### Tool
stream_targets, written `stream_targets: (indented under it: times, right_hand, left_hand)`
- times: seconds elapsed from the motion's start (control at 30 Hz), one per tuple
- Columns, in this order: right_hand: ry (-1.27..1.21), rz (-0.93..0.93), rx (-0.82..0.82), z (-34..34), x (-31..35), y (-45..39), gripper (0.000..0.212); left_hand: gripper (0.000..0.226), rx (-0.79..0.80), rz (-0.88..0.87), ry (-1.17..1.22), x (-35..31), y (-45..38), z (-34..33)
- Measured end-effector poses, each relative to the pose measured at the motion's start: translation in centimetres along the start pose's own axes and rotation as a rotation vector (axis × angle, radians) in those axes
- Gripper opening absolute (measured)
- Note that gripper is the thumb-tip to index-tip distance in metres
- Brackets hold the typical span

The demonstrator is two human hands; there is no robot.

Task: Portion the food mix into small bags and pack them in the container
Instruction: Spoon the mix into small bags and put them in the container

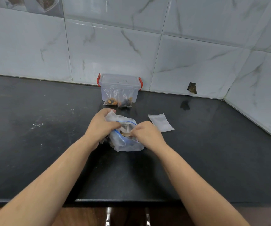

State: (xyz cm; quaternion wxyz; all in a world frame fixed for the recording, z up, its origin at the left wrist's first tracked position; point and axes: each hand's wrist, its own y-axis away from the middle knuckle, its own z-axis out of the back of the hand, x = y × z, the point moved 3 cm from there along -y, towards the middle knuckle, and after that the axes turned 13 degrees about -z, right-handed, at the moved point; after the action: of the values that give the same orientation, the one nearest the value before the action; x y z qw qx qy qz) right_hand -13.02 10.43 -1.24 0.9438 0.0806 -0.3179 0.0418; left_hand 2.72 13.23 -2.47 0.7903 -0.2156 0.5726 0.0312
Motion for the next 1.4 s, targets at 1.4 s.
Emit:
stream_targets:
  times: [1.4]
  right_hand:
    - [0.476,0.523,-0.321,6.4,11.0,5.8,0.019]
  left_hand:
    - [0.051,-0.079,-0.423,-0.143,-2.7,2.2,2.2]
